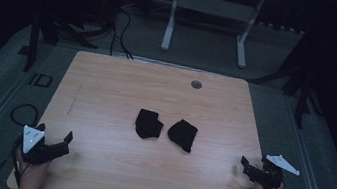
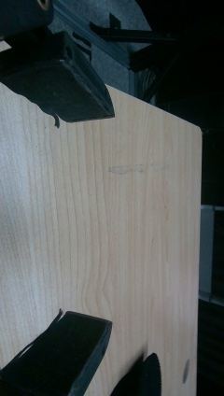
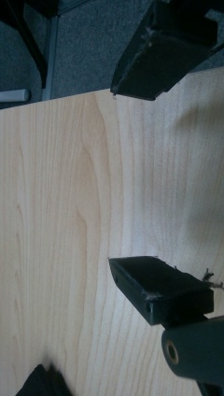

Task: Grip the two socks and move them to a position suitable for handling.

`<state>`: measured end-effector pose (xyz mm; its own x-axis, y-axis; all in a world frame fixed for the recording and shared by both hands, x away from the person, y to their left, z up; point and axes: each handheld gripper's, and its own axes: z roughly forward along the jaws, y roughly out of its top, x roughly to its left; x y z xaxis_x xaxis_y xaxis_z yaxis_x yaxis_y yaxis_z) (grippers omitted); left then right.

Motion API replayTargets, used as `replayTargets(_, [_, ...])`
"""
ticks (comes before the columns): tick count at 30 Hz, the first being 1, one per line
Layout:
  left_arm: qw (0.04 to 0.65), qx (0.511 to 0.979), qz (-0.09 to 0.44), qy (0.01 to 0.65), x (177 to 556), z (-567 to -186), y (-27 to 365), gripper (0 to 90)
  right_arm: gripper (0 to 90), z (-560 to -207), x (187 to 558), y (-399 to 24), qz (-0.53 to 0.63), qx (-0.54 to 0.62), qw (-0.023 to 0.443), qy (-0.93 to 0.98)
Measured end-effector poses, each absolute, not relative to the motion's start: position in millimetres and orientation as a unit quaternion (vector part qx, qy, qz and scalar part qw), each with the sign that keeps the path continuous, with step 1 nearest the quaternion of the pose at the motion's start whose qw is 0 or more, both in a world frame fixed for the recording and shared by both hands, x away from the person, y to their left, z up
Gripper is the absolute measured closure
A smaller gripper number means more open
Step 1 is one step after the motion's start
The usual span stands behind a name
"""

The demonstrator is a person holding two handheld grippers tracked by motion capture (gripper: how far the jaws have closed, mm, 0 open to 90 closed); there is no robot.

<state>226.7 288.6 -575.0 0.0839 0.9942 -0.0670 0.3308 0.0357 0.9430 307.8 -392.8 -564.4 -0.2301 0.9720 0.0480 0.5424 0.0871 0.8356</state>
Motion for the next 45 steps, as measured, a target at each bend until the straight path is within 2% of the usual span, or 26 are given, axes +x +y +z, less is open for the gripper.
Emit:
replayTargets(8, [0.442,0.593,0.37,0.562,227.5,-574.7,287.5,2.1,14.3,-565.4,309.4,-391.4,0.375,0.558,0.26,0.693])
replayTargets(21, [0.443,0.598,0.37,0.555,226.7,-574.6,285.5,2.1,14.0,-562.1,312.6,-374.6,0.405,0.522,0.205,0.722])
replayTargets(26, [0.433,0.606,0.353,0.567,228.6,-573.2,280.8,2.1,13.2,-560.2,326.0,-354.0,0.385,0.493,0.179,0.759])
replayTargets(32, [0.452,0.59,0.346,0.572,226.8,-568.0,276.5,2.1,13.2,-556.6,339.2,-338.4,0.393,0.473,0.163,0.771])
replayTargets(38, [0.456,0.614,0.3,0.57,228.9,-568.9,272.7,2.1,13.3,-551.8,351.6,-318.6,0.375,0.46,0.179,0.785])
replayTargets(40, [0.446,0.625,0.299,0.567,229.6,-568.2,268.4,2.1,13.2,-551.6,353.8,-314.1,0.371,0.455,0.176,0.79])
replayTargets(41, [0.443,0.632,0.302,0.56,230.0,-567.8,266.3,2.1,13.3,-551.3,357.4,-305.4,0.375,0.439,0.159,0.801])
replayTargets(45, [0.434,0.645,0.31,0.548,231.2,-567.8,260.5,2.1,13.3,-553.9,362.8,-289.7,0.362,0.417,0.156,0.819])
